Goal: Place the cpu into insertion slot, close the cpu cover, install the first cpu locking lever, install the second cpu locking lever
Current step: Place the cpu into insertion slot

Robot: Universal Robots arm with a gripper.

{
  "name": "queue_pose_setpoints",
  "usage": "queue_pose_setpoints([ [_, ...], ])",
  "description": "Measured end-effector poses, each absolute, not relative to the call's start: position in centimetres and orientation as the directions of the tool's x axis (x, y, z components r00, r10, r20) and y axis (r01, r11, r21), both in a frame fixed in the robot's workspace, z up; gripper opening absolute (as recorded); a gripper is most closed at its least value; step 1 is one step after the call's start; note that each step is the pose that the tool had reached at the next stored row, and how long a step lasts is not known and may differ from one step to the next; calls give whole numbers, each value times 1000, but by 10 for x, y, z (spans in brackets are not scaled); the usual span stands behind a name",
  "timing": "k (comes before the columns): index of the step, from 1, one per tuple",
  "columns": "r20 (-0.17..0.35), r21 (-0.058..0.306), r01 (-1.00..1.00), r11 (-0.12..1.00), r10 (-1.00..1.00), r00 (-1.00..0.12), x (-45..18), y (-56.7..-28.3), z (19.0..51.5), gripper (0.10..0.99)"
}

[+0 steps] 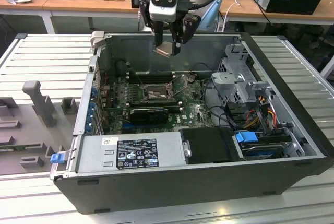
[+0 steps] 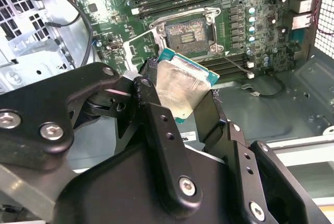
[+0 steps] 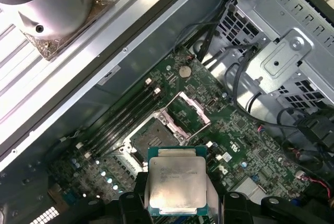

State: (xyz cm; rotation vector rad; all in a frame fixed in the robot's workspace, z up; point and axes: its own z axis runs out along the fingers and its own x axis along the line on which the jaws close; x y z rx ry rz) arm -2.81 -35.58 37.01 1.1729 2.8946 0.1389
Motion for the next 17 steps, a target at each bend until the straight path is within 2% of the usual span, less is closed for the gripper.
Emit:
queue_pose_setpoints([
  [10, 19, 88, 727, 681, 729, -685, -28, -356, 370, 525],
  [17, 19, 88, 783, 616, 785, -620, -28, -356, 370, 525],
])
